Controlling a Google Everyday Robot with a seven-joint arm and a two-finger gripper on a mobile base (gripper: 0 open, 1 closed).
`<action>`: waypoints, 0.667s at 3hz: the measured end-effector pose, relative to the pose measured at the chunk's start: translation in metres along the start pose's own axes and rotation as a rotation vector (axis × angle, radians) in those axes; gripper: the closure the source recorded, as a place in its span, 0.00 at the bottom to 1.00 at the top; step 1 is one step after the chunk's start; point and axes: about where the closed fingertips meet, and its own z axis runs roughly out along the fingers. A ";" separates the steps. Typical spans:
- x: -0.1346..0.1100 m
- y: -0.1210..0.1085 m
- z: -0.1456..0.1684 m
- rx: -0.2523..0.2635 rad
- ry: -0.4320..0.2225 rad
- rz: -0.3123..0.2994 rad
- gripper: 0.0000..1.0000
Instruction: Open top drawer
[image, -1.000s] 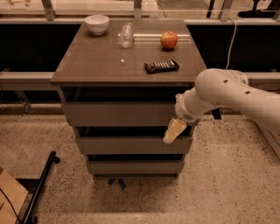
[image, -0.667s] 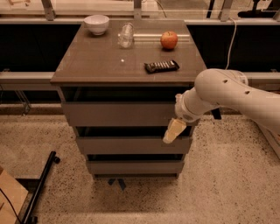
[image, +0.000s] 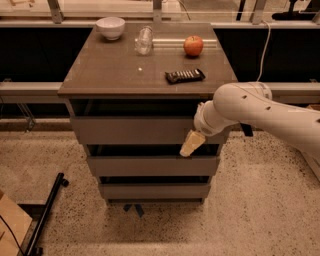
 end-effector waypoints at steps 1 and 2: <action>0.005 -0.013 0.021 0.008 0.005 0.034 0.00; 0.011 -0.019 0.048 -0.020 0.013 0.070 0.00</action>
Offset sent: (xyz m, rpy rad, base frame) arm 0.0606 -0.0054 -0.0668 0.0487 0.0918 -0.0846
